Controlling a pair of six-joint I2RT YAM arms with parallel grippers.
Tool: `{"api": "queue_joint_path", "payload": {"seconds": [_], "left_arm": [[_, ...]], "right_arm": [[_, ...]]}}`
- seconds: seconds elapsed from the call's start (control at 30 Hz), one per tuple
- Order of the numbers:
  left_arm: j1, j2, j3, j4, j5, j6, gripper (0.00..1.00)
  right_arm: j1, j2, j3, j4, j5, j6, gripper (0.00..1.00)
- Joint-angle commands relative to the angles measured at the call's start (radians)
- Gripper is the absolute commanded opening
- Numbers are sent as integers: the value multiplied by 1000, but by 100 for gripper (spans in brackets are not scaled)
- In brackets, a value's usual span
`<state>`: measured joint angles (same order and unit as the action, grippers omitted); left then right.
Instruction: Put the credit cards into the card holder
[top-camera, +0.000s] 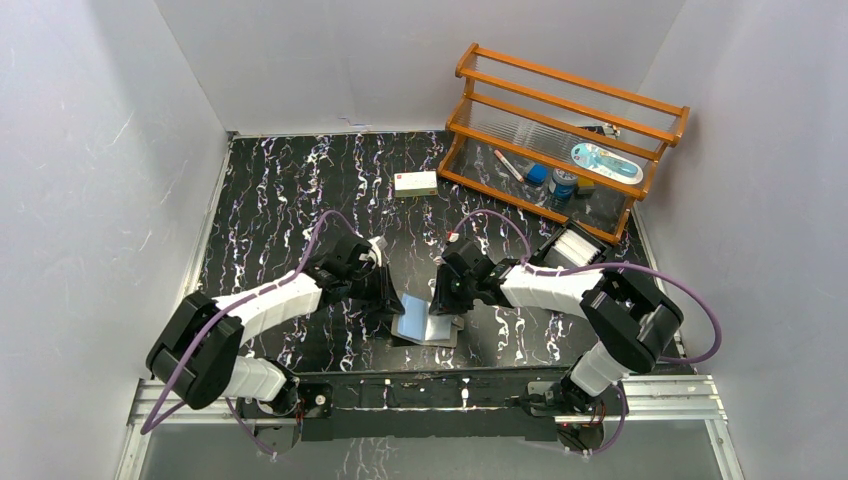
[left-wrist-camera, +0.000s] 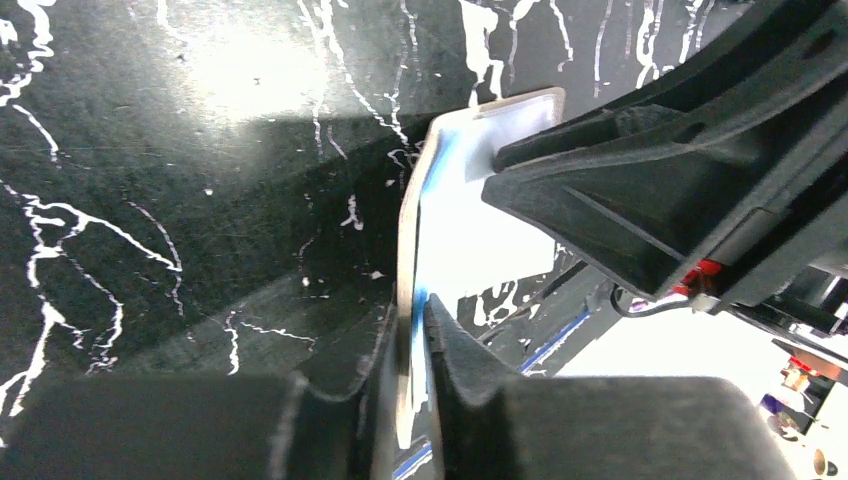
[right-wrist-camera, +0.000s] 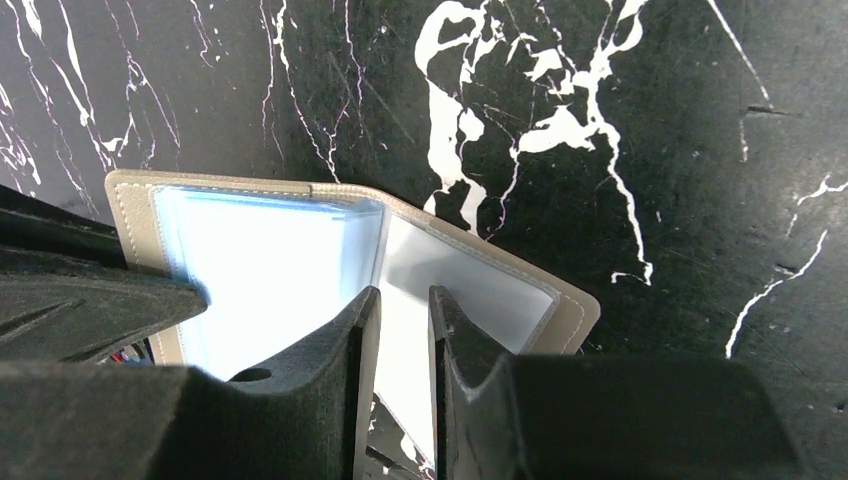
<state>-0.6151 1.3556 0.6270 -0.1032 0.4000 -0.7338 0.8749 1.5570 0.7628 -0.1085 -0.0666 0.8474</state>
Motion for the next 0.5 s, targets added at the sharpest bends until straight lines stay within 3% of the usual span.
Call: {"api": "queue_joint_path", "payload": {"seconds": [0.0, 0.1, 0.27, 0.47], "left_arm": [[6, -55, 25, 1, 42, 40, 8], [6, -61, 15, 20, 59, 36, 0], [6, -40, 13, -5, 53, 57, 0], [6, -67, 15, -13, 57, 68, 0]], "right_arm": [[-4, 15, 6, -7, 27, -36, 32], [-4, 20, 7, -11, 27, -37, 32], [-4, 13, 24, -34, 34, -53, 33], [-4, -122, 140, -174, 144, -185, 46]]}}
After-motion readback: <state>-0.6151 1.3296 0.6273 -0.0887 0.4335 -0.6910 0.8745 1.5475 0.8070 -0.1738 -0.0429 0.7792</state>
